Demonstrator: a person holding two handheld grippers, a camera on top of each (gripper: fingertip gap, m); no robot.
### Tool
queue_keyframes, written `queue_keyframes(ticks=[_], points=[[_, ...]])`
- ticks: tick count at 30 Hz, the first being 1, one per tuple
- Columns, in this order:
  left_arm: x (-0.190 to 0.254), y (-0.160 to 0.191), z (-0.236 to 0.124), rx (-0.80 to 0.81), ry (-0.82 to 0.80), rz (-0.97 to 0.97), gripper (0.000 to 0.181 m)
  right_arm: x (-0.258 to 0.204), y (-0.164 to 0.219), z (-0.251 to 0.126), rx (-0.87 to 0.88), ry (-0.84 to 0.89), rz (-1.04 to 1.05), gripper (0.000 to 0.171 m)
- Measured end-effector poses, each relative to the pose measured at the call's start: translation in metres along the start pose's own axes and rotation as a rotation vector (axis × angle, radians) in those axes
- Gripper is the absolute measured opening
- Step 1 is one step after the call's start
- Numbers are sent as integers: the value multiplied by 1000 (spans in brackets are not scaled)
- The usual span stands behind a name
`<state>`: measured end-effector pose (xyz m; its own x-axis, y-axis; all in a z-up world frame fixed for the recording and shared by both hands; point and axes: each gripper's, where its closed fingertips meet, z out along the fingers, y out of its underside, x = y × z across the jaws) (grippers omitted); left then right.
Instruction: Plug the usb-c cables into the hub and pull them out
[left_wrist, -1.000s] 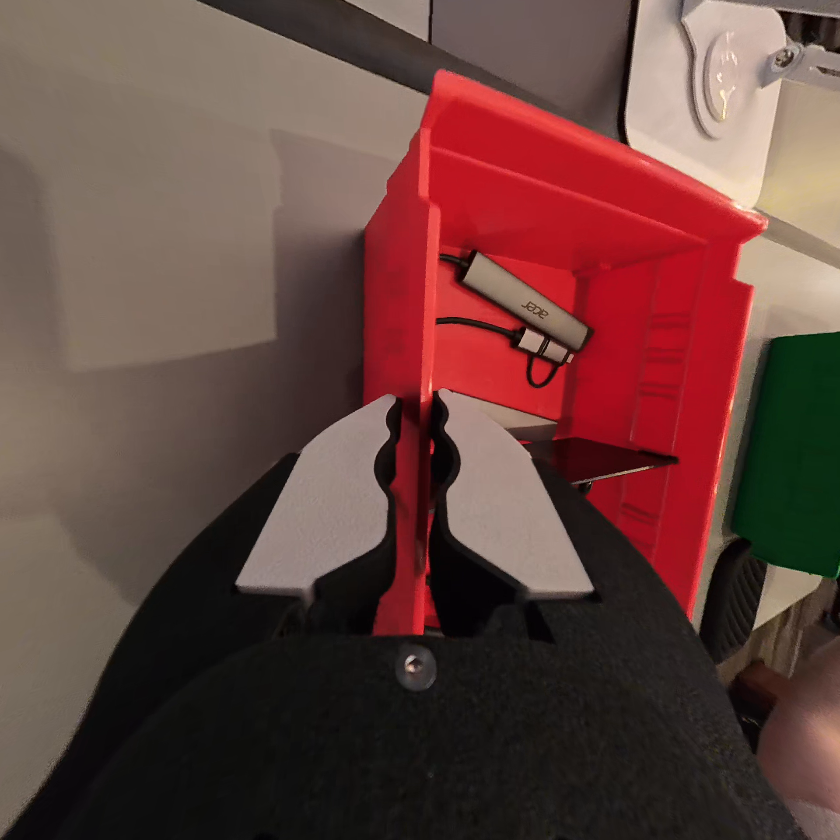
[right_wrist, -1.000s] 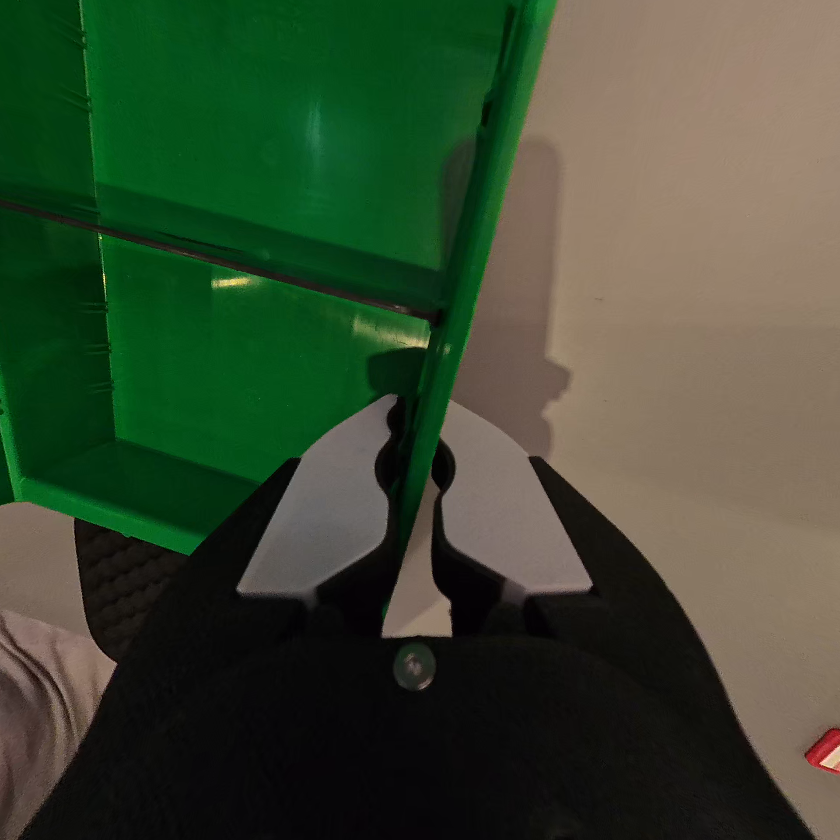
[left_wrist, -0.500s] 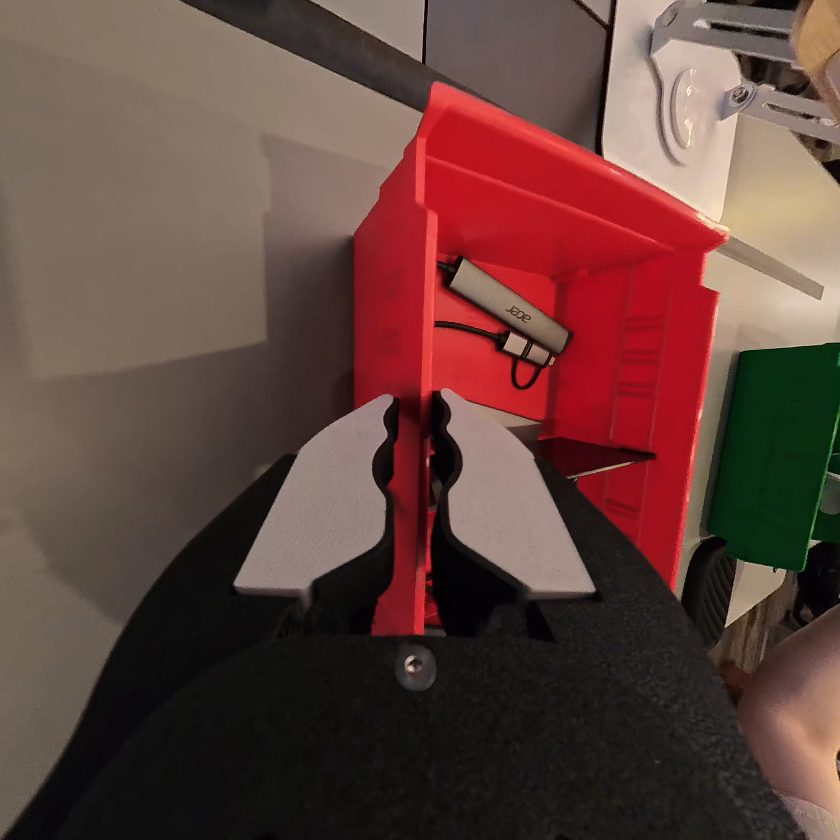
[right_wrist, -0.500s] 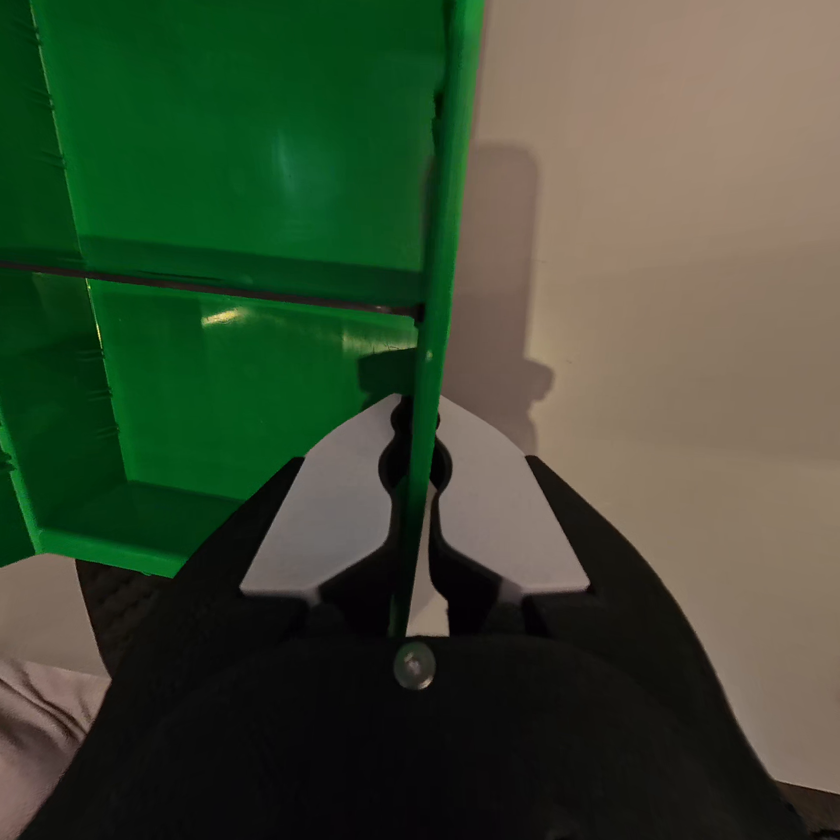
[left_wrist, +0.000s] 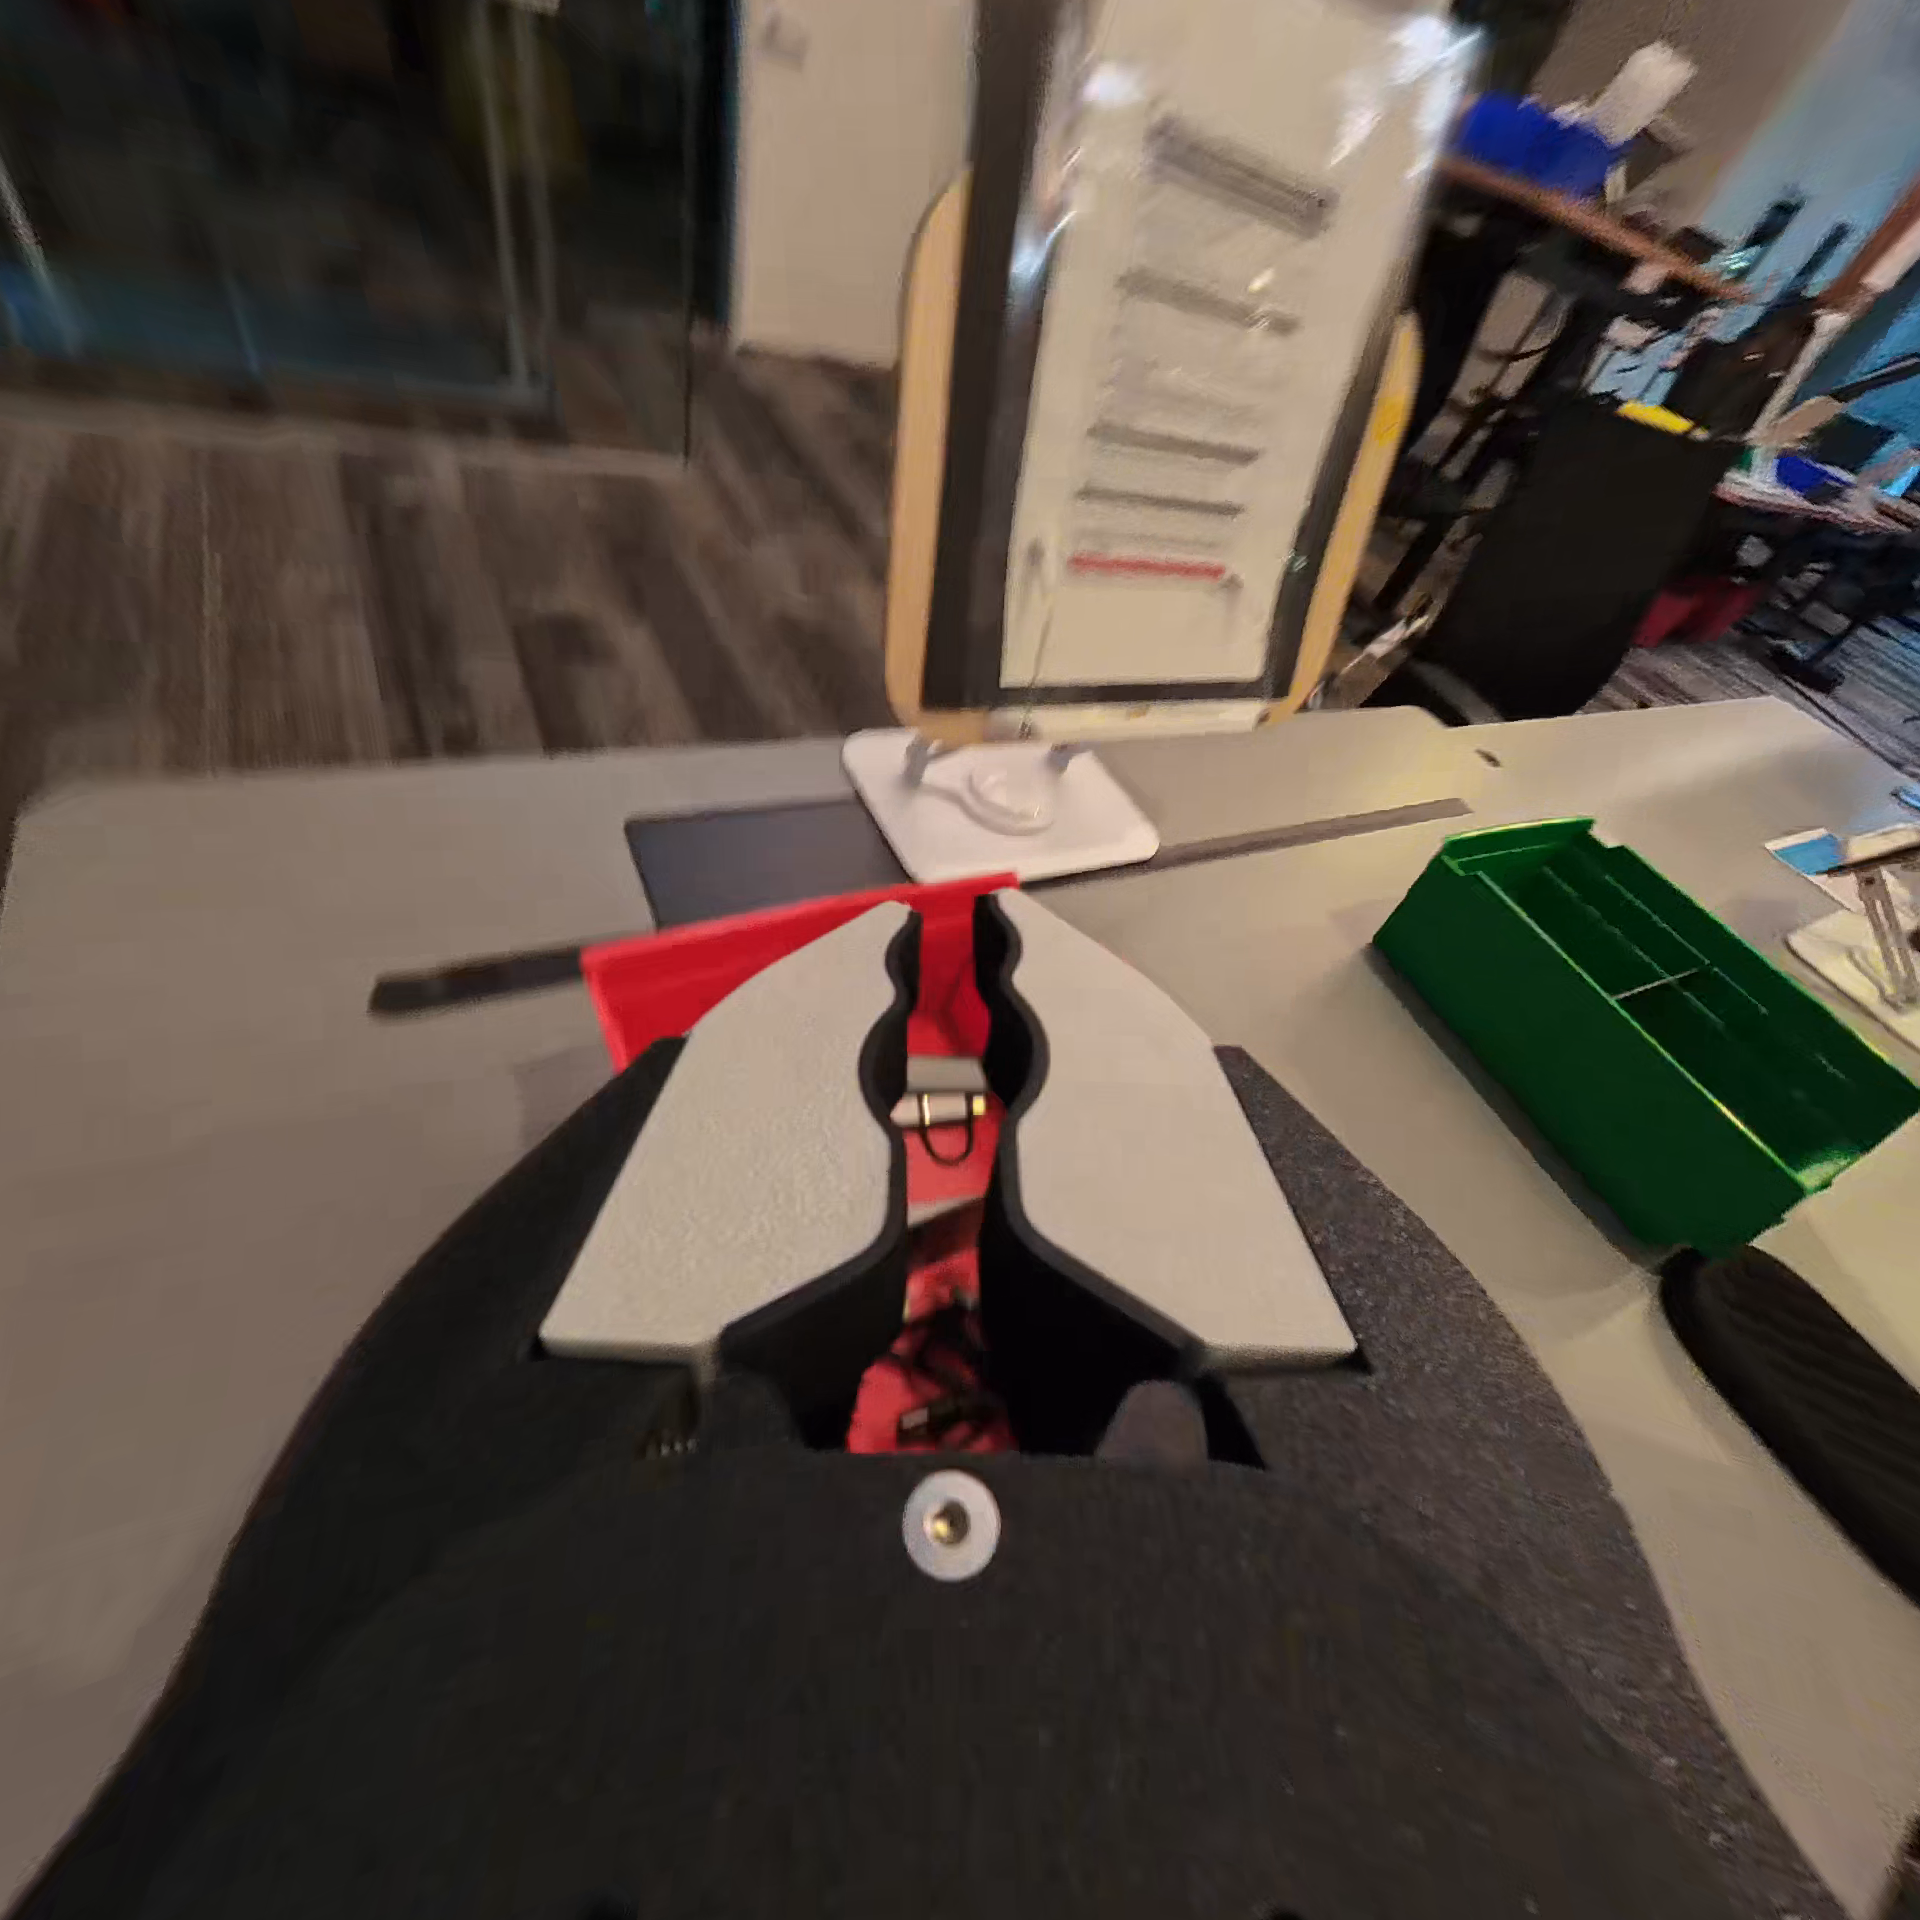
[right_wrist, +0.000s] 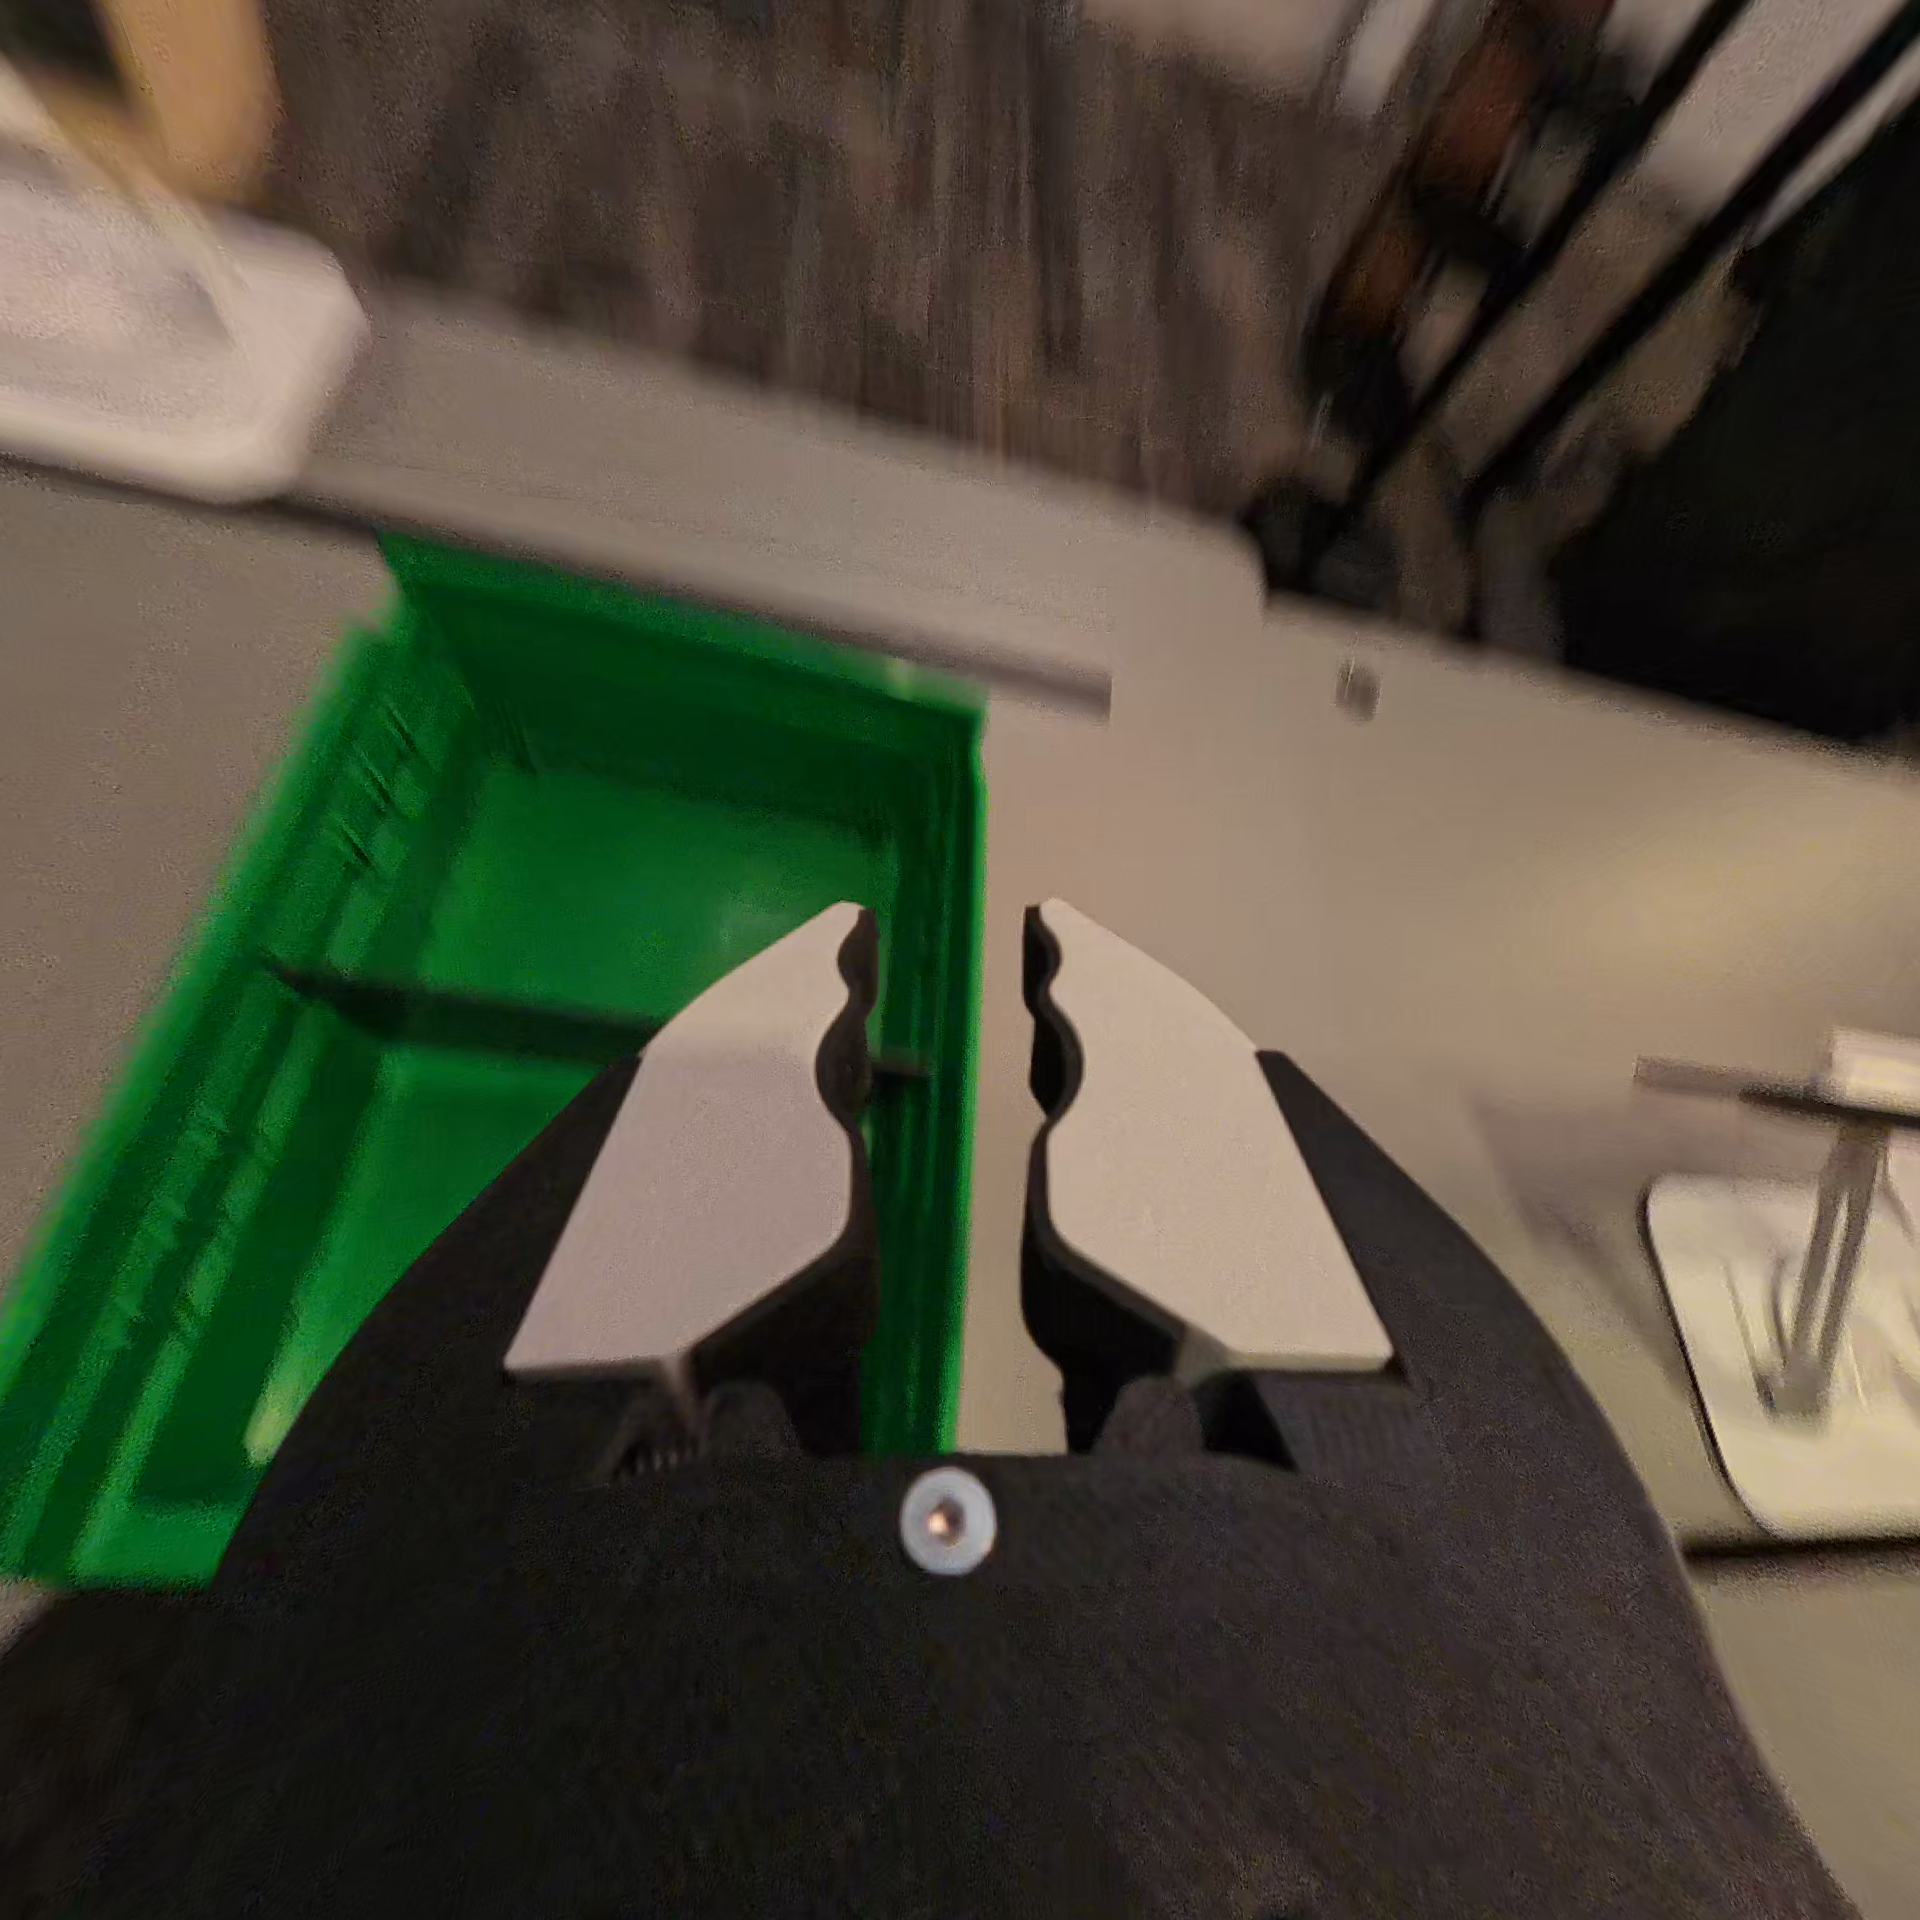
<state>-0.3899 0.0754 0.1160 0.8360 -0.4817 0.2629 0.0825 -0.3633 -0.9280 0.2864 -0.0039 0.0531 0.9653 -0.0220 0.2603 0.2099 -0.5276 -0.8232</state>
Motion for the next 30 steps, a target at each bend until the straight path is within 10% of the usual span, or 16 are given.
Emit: queue_keyframes(ticks=[1, 4, 8, 17, 30], points=[[10, -7, 0, 42, 16, 46, 10, -9, -26, -14, 145, -7, -1, 29], [34, -10, 6, 101, 64, 146, 25, -39, -88, -57, 526, -31, -18, 58], [62, -1, 22, 32, 153, 255, 27, -85, -146, -103, 841, -113, -80, 52], [118, 5, 53, 159, 251, 682, 24, -161, -161, -76, 932, -423, -79, 39], [37, 136, 164, -496, 246, 992, 14, -168, -146, -63, 816, -636, -94, 41]])
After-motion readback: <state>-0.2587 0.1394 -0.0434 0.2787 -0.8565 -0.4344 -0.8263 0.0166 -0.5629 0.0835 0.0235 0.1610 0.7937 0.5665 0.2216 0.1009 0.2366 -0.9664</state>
